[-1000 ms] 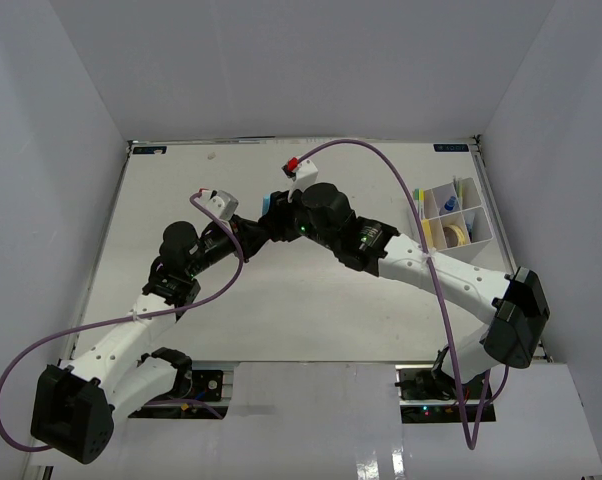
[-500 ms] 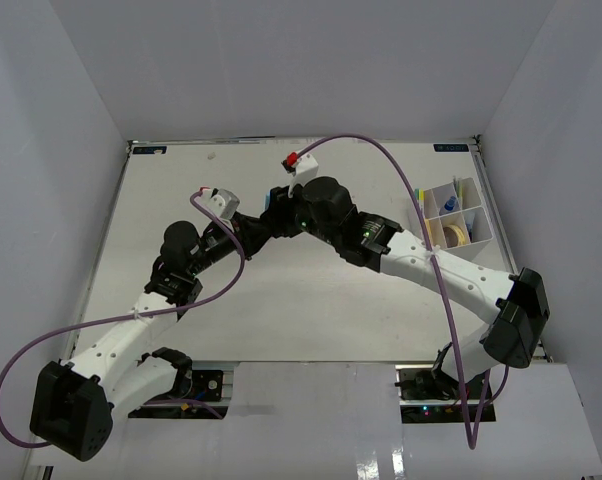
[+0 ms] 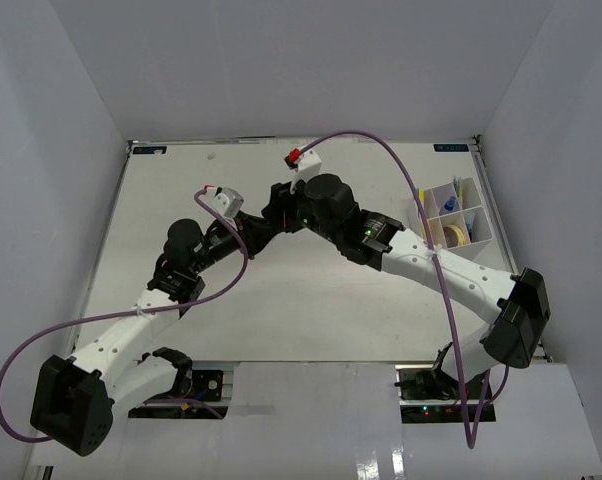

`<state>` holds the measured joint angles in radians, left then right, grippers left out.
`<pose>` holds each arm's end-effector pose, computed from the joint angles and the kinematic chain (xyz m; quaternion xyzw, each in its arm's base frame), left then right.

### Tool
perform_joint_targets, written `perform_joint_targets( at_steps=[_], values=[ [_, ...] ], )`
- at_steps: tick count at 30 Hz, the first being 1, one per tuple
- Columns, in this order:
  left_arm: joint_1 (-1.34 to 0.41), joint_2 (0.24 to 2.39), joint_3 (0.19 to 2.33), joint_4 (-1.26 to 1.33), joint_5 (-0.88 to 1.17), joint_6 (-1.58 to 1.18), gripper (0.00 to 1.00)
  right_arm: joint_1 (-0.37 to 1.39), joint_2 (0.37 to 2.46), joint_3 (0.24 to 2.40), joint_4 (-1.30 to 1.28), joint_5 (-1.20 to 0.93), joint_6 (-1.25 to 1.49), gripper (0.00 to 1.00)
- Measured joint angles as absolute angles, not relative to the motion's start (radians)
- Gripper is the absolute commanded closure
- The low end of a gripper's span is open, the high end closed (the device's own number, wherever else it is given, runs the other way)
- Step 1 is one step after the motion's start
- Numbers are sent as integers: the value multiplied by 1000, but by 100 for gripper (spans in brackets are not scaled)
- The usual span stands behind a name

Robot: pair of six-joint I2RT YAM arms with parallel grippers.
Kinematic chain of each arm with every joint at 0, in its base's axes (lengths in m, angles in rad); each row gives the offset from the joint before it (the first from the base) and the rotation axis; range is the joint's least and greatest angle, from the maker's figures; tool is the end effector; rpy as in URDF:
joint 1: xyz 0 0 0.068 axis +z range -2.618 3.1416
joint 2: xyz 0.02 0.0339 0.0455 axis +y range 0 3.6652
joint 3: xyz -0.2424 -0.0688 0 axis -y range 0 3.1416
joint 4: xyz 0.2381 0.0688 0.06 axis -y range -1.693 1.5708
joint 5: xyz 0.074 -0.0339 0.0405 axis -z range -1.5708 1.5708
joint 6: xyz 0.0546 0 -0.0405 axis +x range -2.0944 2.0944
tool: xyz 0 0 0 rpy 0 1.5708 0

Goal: Sort the stationery into containers
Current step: Close the pen cap on the pen, then place the pen in the storage box.

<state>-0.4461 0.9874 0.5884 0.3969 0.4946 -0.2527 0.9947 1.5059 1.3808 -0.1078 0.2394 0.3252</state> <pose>0.2155 -0.1318 0.2783 0.2384 0.6664 -0.3973 0.5842 0.2133 0.3046 0.3559 -0.1859 0.7600 0.3035 0.5439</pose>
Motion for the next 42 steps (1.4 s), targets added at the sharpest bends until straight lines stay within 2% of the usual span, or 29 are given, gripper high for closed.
perform_joint_targets(
  at_steps=[9,24,30,34,39,42],
  values=[
    [-448,994,590,397,495,-253,100,990,1474,1380,-87,265,305,46],
    [-456,994,596,396,503,-252,100,987,1454,1376,-57,259,303,53],
    [-456,994,596,395,505,-251,100,986,1456,1370,-50,232,303,65],
    [-456,994,596,388,504,-249,100,981,1456,1363,-42,211,310,79],
    [-456,994,596,373,503,-248,89,974,1452,1338,-17,206,313,92],
    [-458,999,596,358,507,-246,71,969,1443,1312,-1,206,316,92]
  ],
)
